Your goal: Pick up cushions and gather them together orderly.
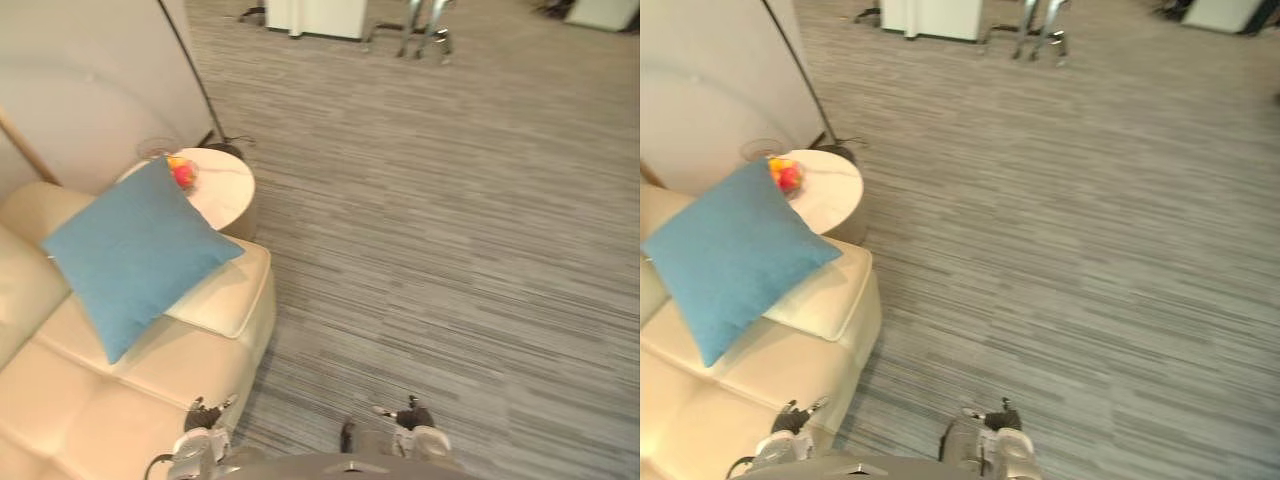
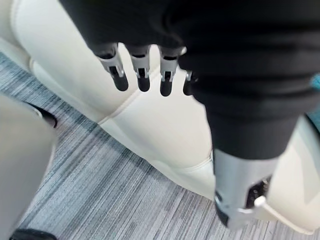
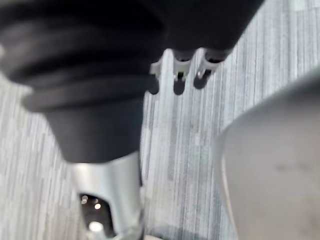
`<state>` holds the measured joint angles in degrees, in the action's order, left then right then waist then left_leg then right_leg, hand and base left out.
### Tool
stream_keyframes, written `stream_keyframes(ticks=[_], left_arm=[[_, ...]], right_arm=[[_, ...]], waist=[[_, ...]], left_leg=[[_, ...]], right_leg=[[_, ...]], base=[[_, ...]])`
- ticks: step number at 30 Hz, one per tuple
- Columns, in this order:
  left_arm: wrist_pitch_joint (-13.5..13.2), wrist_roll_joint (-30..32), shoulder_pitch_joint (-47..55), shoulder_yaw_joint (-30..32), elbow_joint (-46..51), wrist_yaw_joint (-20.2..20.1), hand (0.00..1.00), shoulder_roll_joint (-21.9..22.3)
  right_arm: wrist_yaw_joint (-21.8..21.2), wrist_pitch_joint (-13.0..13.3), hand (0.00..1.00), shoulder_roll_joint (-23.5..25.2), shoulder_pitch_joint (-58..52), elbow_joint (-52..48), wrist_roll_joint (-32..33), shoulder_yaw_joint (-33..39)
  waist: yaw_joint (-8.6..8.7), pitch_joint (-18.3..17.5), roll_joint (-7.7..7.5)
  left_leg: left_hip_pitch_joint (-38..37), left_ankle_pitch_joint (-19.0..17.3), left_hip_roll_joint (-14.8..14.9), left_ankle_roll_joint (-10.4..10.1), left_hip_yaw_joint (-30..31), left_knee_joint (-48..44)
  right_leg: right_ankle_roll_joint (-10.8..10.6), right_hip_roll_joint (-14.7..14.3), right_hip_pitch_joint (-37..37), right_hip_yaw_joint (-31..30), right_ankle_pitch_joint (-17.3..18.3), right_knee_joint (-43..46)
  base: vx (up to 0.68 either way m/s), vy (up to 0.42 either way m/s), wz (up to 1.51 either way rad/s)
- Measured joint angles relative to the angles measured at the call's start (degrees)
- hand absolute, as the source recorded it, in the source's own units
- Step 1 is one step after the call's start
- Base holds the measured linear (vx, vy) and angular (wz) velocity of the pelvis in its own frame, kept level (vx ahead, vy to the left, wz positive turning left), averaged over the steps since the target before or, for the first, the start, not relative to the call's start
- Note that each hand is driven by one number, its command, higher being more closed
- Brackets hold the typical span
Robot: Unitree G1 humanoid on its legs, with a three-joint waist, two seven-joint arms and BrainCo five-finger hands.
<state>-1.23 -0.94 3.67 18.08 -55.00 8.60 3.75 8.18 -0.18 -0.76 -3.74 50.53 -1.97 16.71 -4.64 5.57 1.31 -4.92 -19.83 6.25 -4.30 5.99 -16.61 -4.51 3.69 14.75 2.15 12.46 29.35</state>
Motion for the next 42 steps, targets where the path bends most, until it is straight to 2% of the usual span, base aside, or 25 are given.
stream_keyframes(ticks=[1,4,5,6,8,10,11,12,13,17,20,22,23,25,26,27,28,30,31,32,33,34,36,37,42], left_arm=[[-0.01,-0.03,0.82,0.78,0.01,0.12,0.0,0.99],[-0.01,-0.06,0.93,1.31,0.08,0.1,0.0,0.99],[-0.06,-0.1,0.64,2.37,0.5,0.03,0.0,0.94],[-0.06,-0.11,0.64,2.79,0.5,0.03,0.0,0.86],[-0.05,-0.1,0.8,3.18,0.7,0.05,0.0,0.5],[-0.04,-0.08,0.89,2.94,1.24,0.05,0.0,0.58],[-0.02,-0.04,0.88,2.4,1.31,0.05,0.0,0.26],[-0.04,-0.02,0.89,1.77,1.41,0.05,0.0,-0.45],[-0.04,-0.05,0.8,1.48,1.47,0.05,0.0,-1.54],[-0.01,-0.03,0.44,0.43,-0.21,0.01,0.0,-2.7],[-0.04,-0.03,0.45,-0.89,-2.05,-0.11,0.0,-2.98],[-0.06,-0.05,0.45,-1.86,-2.16,-0.2,0.0,-3.85],[-0.02,-0.06,0.49,-2.55,-2.23,-0.2,0.0,-4.88],[0.0,-0.15,0.66,-2.44,-2.03,-0.01,0.0,-5.08],[0.0,-0.13,0.78,-2.4,-1.91,-0.05,0.0,-4.95],[-0.01,-0.14,0.8,-2.34,-1.92,-0.06,0.0,-4.93],[-0.01,-0.14,0.85,-2.17,-1.94,-0.06,0.0,-4.87],[-0.04,-0.12,0.85,-1.53,-1.92,-0.04,0.0,-4.65],[-0.03,-0.07,1.08,-0.66,-1.89,-0.03,0.0,-4.55],[-0.02,-0.07,1.09,-0.08,-1.87,-0.05,0.0,-4.57],[-0.03,-0.1,1.03,1.03,-1.85,0.05,0.0,-4.51],[0.0,-0.15,1.11,1.34,-1.93,0.23,0.0,-4.07],[-0.06,-0.11,1.73,2.33,-1.85,0.68,0.0,-1.51],[-0.07,-0.08,1.88,2.64,-1.86,0.68,0.0,-1.35],[-0.05,-0.08,1.56,2.98,-1.88,0.59,0.0,-1.63]], right_arm=[[-0.06,-0.06,0.0,-0.6,0.1,0.08,0.11,0.24],[-0.07,-0.06,0.0,-0.72,0.04,0.26,0.52,0.1],[-0.05,-0.07,0.0,-0.71,-0.1,0.24,0.51,-0.24],[-0.04,-0.06,0.0,-0.67,-0.18,0.24,0.51,-0.48],[-0.03,-0.03,0.0,-0.46,-0.41,0.25,0.54,-0.89],[-0.03,-0.04,0.0,-0.36,-0.5,0.15,0.58,-0.78],[-0.03,-0.07,0.0,0.28,-0.46,0.14,0.66,-0.58],[-0.02,-0.06,0.0,0.94,-0.7,0.18,0.74,-0.59],[-0.07,-0.03,0.0,2.32,-0.21,0.25,1.49,-0.53],[-0.04,0.15,0.0,2.94,1.01,2.16,1.77,0.41],[-0.05,0.06,0.0,2.3,0.02,2.68,1.6,0.39],[-0.09,0.01,0.0,2.39,-0.26,2.62,1.53,0.28],[-0.1,0.0,0.0,2.15,-0.81,2.54,1.5,0.25],[-0.14,0.17,0.0,2.16,-1.68,2.03,1.55,0.16],[-0.14,0.38,0.0,2.09,-2.09,2.07,1.44,-0.35],[-0.15,0.44,0.0,2.01,-2.08,2.09,1.42,-0.55],[-0.15,0.49,0.0,1.95,-2.08,2.11,1.45,-0.83],[-0.15,0.51,0.0,1.91,-2.07,2.11,1.53,-0.79],[-0.15,0.46,0.0,1.92,-2.17,2.14,1.49,-0.78],[-0.15,0.46,0.0,2.03,-2.44,2.16,1.53,-0.74],[-0.25,0.4,0.0,2.45,-2.78,2.12,1.82,-0.38],[-0.26,0.39,0.0,2.41,-2.69,2.12,1.59,-0.38],[-0.33,0.4,0.0,0.75,-2.64,2.11,1.43,-0.36],[-0.39,0.4,0.0,0.39,-2.65,2.14,1.44,-0.32],[-0.05,0.09,0.0,0.55,-2.85,1.34,1.58,-0.25]], waist=[[-0.02,-0.07,1.13],[0.65,-0.13,1.33],[0.93,0.05,1.42],[0.9,0.12,1.31],[0.05,0.29,0.88],[0.18,0.21,1.11],[0.16,-0.43,0.27],[0.23,-0.75,-0.53],[-0.11,-0.72,-2.36],[-0.3,-0.6,-3.4],[0.58,-0.71,-3.05],[1.22,-0.19,-4.25],[1.83,0.14,-4.64],[1.83,0.0,-4.92],[1.94,0.01,-4.86],[1.95,-0.01,-4.83],[2.09,0.01,-4.74],[2.27,-0.01,-4.71],[2.6,-0.11,-4.86],[2.65,-0.41,-5.55],[2.45,-0.94,-6.89],[2.43,-1.16,-6.49],[2.12,-2.0,-2.94],[2.1,-2.24,-2.29],[2.53,-2.8,-2.77]], left_leg=[[-0.04,1.39,0.47,-0.93,0.62,0.74],[2.5,2.82,1.34,-1.91,1.22,-3.05],[7.56,3.82,2.71,-3.7,-0.58,-12.14],[9.34,4.04,3.58,-3.93,-2.32,-15.55],[13.28,3.9,6.63,-2.36,-14.54,-21.12],[14.98,5.24,7.58,0.03,-23.43,-16.85],[14.95,6.2,6.96,2.06,-28.91,-13.65],[14.59,6.93,5.76,2.97,-29.78,-11.12],[14.76,8.53,3.92,3.55,-30.6,-8.0],[10.06,12.58,-0.82,4.97,-30.31,0.94],[5.64,14.1,-3.56,5.67,-27.96,7.07],[3.61,14.04,-5.6,5.9,-24.69,10.04],[2.83,13.61,-6.49,6.54,-21.85,9.85],[2.26,13.31,-6.34,7.01,-19.42,9.75],[1.88,13.17,-5.95,6.85,-17.16,9.79],[1.94,13.1,-5.72,6.74,-16.71,9.81],[1.92,12.9,-5.26,6.41,-15.12,9.82],[1.94,12.64,-4.94,5.96,-13.16,9.75],[2.24,12.44,-5.17,5.06,-11.66,9.55],[2.41,12.27,-6.04,4.64,-10.93,9.39],[2.46,11.76,-7.4,3.69,-10.57,8.5],[2.31,11.51,-6.95,3.39,-10.36,8.23],[2.28,10.82,-4.36,1.85,-10.22,7.49],[2.11,10.79,-3.71,1.77,-10.2,7.65],[0.51,10.88,-1.16,0.26,-9.28,11.17]], right_leg=[[1.03,0.43,-0.15,1.99,1.74,1.65],[1.94,1.27,-2.69,6.28,2.75,0.42],[2.25,1.44,-6.41,10.13,2.66,-2.7],[2.73,1.52,-7.85,11.54,2.54,-3.77],[2.81,2.44,-12.63,15.54,2.5,-6.69],[2.69,3.44,-14.39,18.57,2.44,-7.12],[1.65,4.3,-14.93,20.04,1.95,-7.63],[1.22,5.01,-14.98,20.42,1.45,-8.69],[0.79,5.66,-15.26,20.82,0.31,-11.29],[0.27,6.31,-18.89,20.38,-4.18,-16.39],[0.24,9.2,-18.05,20.5,-4.21,-7.15],[-0.39,13.17,-13.81,19.93,-4.94,6.04],[0.29,14.83,-10.17,17.04,-6.21,14.54],[0.21,12.92,-8.73,12.69,-2.21,16.3],[0.54,9.71,-7.04,8.74,1.29,14.88],[0.42,8.68,-6.52,7.59,1.97,13.74],[0.61,5.89,-5.64,4.81,2.83,9.48],[0.71,2.99,-4.83,1.03,2.63,2.45],[1.31,1.62,-5.4,-1.7,0.51,-5.19],[2.61,1.82,-5.79,-2.3,-1.29,-8.83],[0.83,3.08,-5.89,-3.12,-5.53,-10.08],[0.86,2.87,-6.08,-2.59,-5.1,-9.68],[1.1,0.82,-7.57,-0.97,-5.12,-12.23],[1.26,0.22,-8.1,-0.61,-5.39,-13.2],[2.06,-2.64,-12.04,1.36,-7.35,-20.17]], base=[[0.26,-0.258,0.68],[0.25,-0.203,0.87],[0.18,-0.122,1.1],[0.2,-0.105,1.21],[0.16,-0.017,0.99],[0.13,0.072,1.06],[0.12,0.115,1.02],[0.15,0.157,1.2],[0.08,0.113,0.7],[0.08,0.098,0.35],[0.01,0.068,0.38],[-0.03,0.065,0.79],[0.04,0.039,0.98],[0.05,-0.003,0.9],[0.02,-0.024,0.76],[0.0,-0.056,0.79],[0.01,-0.094,0.69],[0.05,-0.125,0.68],[0.11,-0.169,0.61],[0.17,-0.232,0.74],[0.13,-0.166,0.47],[0.2,-0.179,0.33],[0.23,-0.148,0.09],[0.23,-0.121,0.09],[0.21,-0.068,0.07]])
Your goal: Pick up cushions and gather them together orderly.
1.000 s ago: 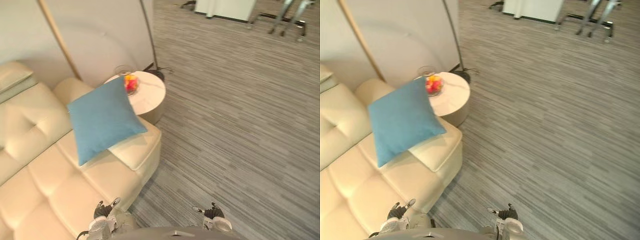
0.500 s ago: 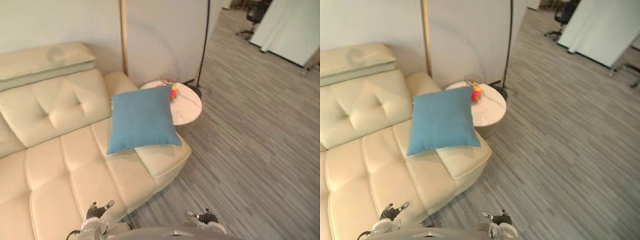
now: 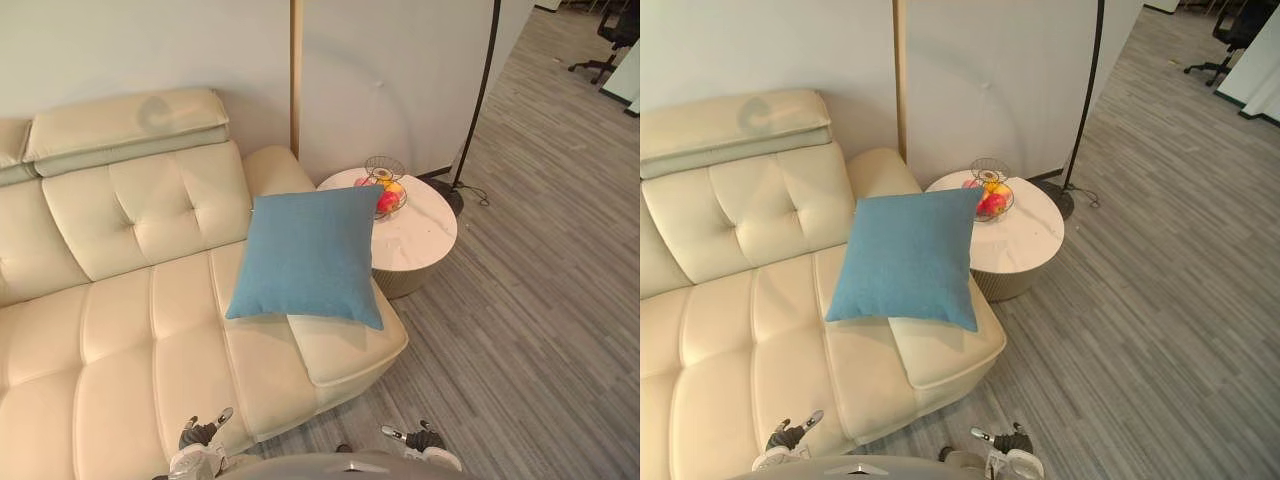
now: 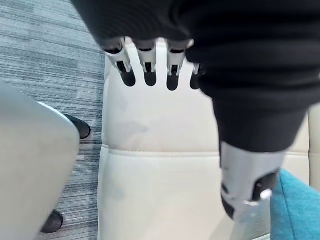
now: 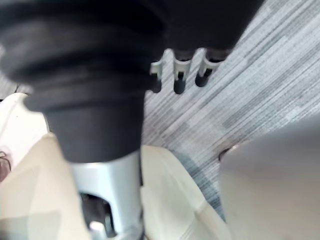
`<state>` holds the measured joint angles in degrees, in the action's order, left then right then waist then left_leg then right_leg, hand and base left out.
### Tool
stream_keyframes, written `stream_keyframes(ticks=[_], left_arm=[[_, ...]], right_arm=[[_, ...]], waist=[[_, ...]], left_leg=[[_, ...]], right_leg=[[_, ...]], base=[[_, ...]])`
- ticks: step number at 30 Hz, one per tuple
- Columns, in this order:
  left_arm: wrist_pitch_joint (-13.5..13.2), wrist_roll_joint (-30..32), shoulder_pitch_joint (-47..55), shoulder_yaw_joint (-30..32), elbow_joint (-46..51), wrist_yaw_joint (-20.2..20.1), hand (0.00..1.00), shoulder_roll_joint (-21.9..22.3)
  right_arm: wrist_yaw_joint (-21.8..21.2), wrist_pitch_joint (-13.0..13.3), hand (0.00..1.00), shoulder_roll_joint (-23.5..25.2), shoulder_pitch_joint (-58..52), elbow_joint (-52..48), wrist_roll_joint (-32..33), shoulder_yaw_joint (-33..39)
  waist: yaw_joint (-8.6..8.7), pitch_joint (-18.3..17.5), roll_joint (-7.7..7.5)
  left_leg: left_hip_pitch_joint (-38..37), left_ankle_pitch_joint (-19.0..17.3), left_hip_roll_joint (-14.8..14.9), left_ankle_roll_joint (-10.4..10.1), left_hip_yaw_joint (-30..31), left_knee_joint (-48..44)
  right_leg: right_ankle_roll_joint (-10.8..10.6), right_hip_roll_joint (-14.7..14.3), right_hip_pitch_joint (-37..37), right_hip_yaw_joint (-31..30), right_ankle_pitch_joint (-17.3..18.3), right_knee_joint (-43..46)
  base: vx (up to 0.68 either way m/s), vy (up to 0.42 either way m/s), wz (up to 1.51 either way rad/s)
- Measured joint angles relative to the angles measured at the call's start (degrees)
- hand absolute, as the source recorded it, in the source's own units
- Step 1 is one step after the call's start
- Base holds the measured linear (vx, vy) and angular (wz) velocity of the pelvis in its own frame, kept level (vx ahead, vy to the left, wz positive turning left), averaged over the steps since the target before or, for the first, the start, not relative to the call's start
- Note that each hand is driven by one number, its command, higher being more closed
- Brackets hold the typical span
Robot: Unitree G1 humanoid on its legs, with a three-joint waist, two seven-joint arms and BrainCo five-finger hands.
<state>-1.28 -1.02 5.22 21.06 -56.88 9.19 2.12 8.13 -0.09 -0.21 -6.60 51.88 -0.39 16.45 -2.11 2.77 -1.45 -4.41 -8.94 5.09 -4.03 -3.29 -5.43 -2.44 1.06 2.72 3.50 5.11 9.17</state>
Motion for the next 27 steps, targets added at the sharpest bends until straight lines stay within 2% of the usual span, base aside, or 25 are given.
stream_keyframes(ticks=[3,6,11,18,22,27], left_arm=[[0.03,-0.05,-0.2,-2.24,0.57,0.05,0.0,-1.2],[0.03,-0.74,-0.18,-3.9,4.12,0.19,0.0,-2.06],[-0.54,-2.4,-1.52,-4.33,12.51,1.18,0.0,-7.09],[-1.21,-3.38,-5.14,-4.73,17.72,3.18,0.0,-10.31],[-1.27,-3.36,-8.76,-7.24,18.26,3.37,0.0,-12.73],[-1.27,-3.35,-17.34,-10.95,18.29,4.78,0.0,-14.46]], right_arm=[[0.07,-0.12,0.0,0.45,-1.79,-8.84,-0.02,-0.6],[0.59,0.33,0.0,-0.47,-2.34,-18.73,-0.07,-0.25],[0.96,1.55,0.0,-1.08,-1.4,-29.9,-1.7,1.87],[2.54,1.71,0.0,-3.82,3.44,-37.33,-2.27,1.38],[2.46,2.53,0.0,-6.39,6.42,-40.35,-2.27,-3.77],[2.47,2.78,0.0,-9.05,13.61,-42.4,-2.26,-9.75]], waist=[[0.05,-0.06,-0.45],[0.81,-0.12,-0.54],[1.4,-0.36,-0.89],[2.04,0.35,0.15],[2.11,0.9,0.5],[1.96,5.71,0.1]], left_leg=[[-0.47,0.11,-0.12,-0.11,-0.79,0.78],[-0.55,0.18,-1.04,0.01,-1.38,0.75],[-0.44,0.43,-1.81,0.4,-1.38,0.69],[3.08,1.63,-2.03,1.42,-1.42,0.97],[5.36,3.47,-2.16,1.25,-1.34,2.59],[11.87,6.29,-2.25,0.66,-1.21,2.48]], right_leg=[[-0.04,-0.07,-0.92,-1.19,-1.48,-2.78],[-0.36,0.71,-1.77,-2.2,-2.79,-5.09],[-0.63,1.08,-2.58,-2.78,-4.17,-7.25],[-0.47,0.89,0.76,-3.19,-6.69,-8.66],[-0.12,0.82,3.53,-3.73,-8.7,-9.41],[0.16,1.25,9.51,-4.49,-11.92,-10.13]], base=[[0.13,0.049,-0.16],[0.06,0.073,-0.14],[0.02,0.035,-0.01],[-0.07,-0.007,-0.04],[-0.15,-0.028,-0.04],[-0.2,-0.044,0.02]])
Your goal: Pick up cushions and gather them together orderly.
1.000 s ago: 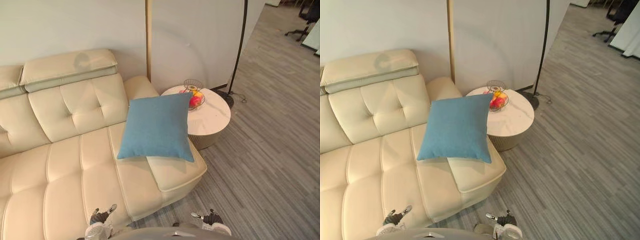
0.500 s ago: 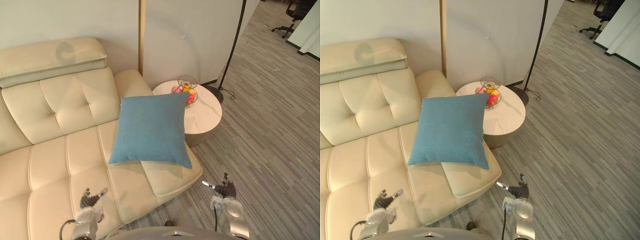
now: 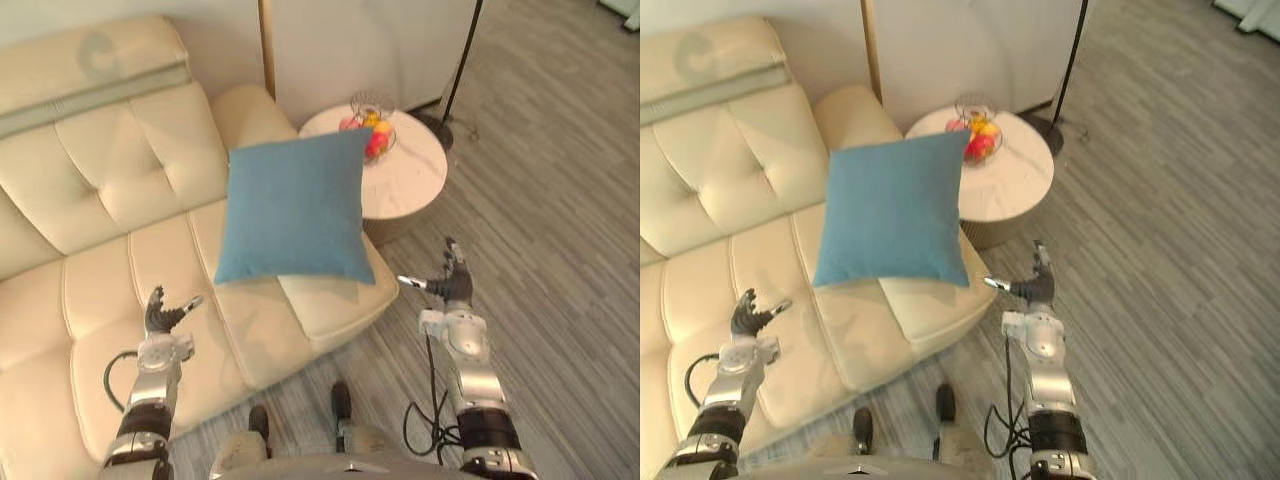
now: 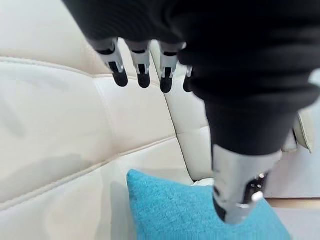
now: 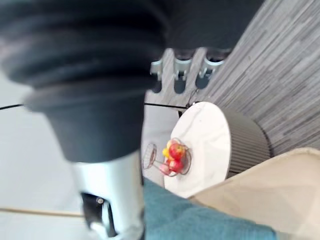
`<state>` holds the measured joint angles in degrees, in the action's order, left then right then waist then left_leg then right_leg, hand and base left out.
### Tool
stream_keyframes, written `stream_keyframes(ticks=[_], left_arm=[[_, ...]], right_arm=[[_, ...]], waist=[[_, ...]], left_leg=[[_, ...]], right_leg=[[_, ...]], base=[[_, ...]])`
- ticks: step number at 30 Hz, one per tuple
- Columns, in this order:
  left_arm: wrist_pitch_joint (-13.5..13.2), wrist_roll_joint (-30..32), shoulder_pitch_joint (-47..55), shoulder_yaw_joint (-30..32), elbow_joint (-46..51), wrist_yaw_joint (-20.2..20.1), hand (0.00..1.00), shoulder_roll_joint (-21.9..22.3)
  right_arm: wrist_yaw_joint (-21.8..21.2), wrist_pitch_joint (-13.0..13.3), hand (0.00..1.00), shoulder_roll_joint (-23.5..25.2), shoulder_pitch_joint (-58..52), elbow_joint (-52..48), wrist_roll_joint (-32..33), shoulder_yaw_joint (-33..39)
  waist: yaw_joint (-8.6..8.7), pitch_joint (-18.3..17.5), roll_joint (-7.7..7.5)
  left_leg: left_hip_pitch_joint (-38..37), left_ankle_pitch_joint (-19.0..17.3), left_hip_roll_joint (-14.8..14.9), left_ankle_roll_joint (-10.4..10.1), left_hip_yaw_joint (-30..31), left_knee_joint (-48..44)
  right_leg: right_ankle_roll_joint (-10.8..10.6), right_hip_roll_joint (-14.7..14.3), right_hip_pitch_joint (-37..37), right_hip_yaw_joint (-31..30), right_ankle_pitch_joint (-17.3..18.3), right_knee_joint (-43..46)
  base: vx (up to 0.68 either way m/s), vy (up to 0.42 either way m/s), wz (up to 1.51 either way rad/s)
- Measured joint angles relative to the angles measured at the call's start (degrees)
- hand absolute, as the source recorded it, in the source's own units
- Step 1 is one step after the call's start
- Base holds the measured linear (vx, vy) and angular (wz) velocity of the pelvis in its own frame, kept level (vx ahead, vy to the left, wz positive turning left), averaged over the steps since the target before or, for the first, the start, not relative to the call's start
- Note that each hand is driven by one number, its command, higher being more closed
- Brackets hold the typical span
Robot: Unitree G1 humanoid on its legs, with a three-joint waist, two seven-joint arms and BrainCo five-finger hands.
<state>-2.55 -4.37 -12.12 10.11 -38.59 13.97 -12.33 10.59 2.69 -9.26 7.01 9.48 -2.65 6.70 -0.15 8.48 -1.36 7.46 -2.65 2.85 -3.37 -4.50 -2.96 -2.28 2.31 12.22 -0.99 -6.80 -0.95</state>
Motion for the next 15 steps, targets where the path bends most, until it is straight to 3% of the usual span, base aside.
stream_keyframes(ticks=[7,15], left_arm=[[0.0,-0.02,-13.83,-5.94,-0.38,2.08,0.0,-0.5],[-0.08,-0.04,-26.91,-9.14,-6.28,2.47,0.0,-3.45]], right_arm=[[1.53,-0.06,0.0,-0.87,9.32,-0.06,0.09,-4.99],[3.27,-0.61,0.0,-2.72,20.13,0.64,0.2,-10.81]], waist=[[-0.76,4.2,-0.09],[-1.42,7.53,-0.03]], left_leg=[[9.82,1.27,0.68,-0.43,-0.01,-4.11],[14.36,1.25,1.14,-0.6,-1.08,-4.94]], right_leg=[[0.53,-0.27,7.84,0.45,-2.93,1.04],[0.72,-0.22,12.49,0.42,-3.2,2.69]], base=[[-0.13,-0.059,0.05],[-0.04,-0.023,0.01]])
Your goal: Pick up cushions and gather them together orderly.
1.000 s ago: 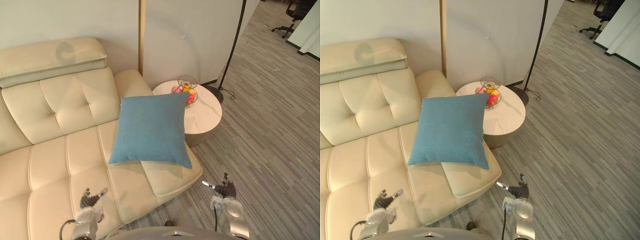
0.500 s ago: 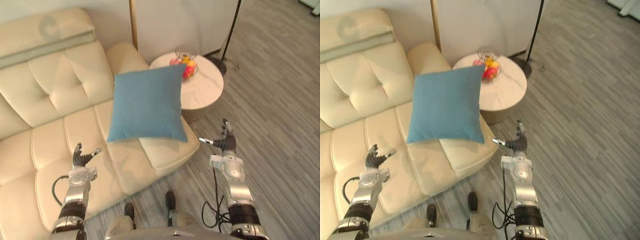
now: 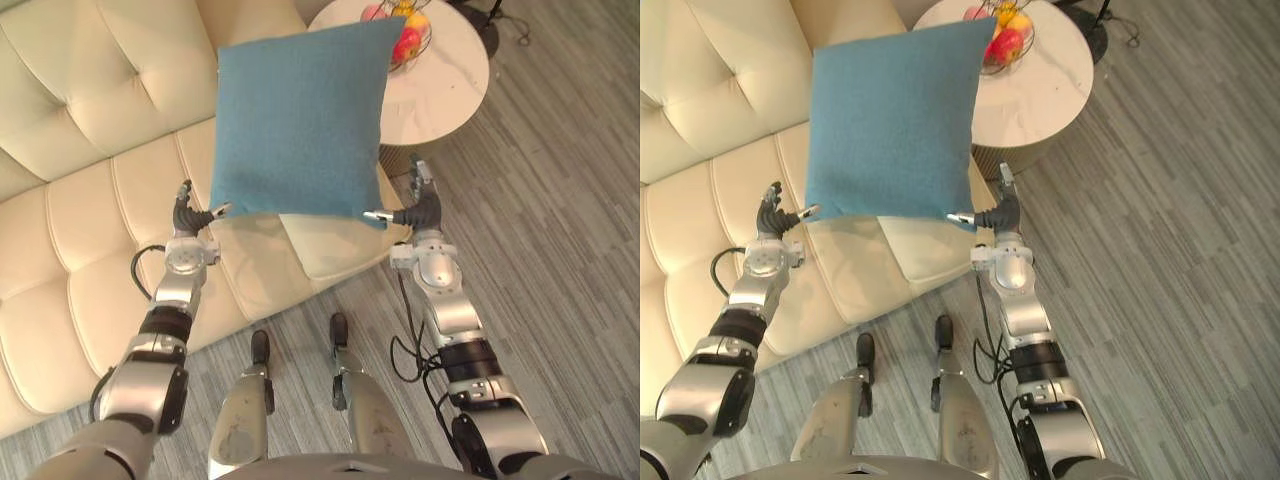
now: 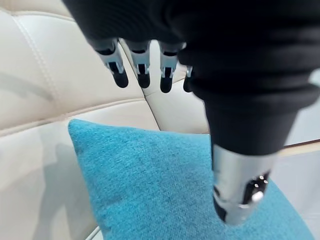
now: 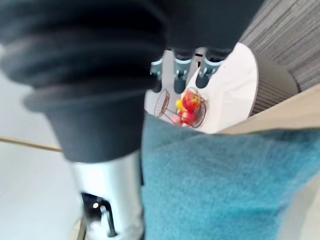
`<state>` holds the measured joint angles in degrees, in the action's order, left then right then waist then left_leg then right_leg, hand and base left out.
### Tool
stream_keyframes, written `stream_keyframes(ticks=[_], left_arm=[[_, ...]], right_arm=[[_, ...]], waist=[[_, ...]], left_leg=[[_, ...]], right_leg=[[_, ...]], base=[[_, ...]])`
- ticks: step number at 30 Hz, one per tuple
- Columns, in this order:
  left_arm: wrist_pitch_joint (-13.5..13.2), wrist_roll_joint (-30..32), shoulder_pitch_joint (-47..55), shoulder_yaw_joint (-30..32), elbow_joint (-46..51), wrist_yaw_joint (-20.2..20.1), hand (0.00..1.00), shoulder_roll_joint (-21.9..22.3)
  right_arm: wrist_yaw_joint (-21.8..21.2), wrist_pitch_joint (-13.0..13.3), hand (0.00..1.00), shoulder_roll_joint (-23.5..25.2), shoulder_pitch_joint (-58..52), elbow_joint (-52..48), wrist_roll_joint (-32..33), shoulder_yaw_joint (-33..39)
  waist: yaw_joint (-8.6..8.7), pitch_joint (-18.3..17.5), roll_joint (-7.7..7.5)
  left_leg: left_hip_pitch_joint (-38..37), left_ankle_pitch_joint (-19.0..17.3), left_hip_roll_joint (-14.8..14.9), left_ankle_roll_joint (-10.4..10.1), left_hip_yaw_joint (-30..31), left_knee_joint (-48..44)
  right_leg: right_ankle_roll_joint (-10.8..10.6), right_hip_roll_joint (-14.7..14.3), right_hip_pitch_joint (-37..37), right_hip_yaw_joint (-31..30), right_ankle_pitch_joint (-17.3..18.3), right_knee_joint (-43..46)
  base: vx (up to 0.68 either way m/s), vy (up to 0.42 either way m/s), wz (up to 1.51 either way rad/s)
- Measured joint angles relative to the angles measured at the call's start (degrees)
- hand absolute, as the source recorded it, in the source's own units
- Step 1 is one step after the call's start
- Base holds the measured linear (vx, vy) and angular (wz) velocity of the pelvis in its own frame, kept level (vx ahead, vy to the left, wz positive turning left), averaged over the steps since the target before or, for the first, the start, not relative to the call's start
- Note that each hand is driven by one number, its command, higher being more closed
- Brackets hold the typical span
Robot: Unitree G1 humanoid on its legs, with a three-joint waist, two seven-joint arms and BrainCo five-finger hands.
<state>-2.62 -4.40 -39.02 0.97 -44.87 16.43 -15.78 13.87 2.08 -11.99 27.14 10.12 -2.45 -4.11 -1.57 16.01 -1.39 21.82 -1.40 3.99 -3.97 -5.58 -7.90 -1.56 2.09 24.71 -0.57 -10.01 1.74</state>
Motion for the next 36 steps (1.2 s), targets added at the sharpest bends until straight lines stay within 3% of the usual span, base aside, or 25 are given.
stream_keyframes(ticks=[7,16,29,36], left_arm=[[0.29,-0.01,-8.08,-0.09,-3.69,1.15,0.0,-0.41],[0.96,-1.8,-8.88,1.78,-3.61,3.41,0.0,-0.42],[1.01,-2.22,-8.98,3.03,-2.99,1.99,0.0,-1.29],[1.51,-2.22,-8.99,1.13,-3.25,1.51,0.0,-1.18]], right_arm=[[1.29,-1.1,0.0,0.11,9.27,4.63,0.56,-3.83],[1.77,-2.29,0.0,0.09,9.59,4.91,0.55,-4.4],[1.83,-2.09,0.0,0.12,8.81,6.64,1.06,-2.33],[1.88,-0.71,0.0,0.33,6.31,6.27,2.85,-1.84]], waist=[[-0.75,1.6,0.04],[-0.8,1.81,0.04],[-1.62,1.84,0.1],[-1.66,1.88,0.12]], left_leg=[[2.23,1.78,0.25,-0.51,-0.78,0.04],[2.68,1.75,0.31,-0.53,-0.77,0.53],[3.09,2.56,1.02,-0.81,-1.7,1.0],[3.4,2.55,1.05,-0.81,-1.49,1.12]], right_leg=[[0.11,0.06,3.16,0.02,-0.1,0.82],[0.13,0.05,3.39,0.0,-0.08,0.84],[0.22,-0.06,3.39,1.05,-0.07,0.01],[0.24,-0.11,3.4,1.16,-0.08,-0.31]], base=[[0.04,-0.028,0.03],[0.01,-0.013,0.01],[0.04,-0.036,0.04],[0.02,-0.026,0.01]])
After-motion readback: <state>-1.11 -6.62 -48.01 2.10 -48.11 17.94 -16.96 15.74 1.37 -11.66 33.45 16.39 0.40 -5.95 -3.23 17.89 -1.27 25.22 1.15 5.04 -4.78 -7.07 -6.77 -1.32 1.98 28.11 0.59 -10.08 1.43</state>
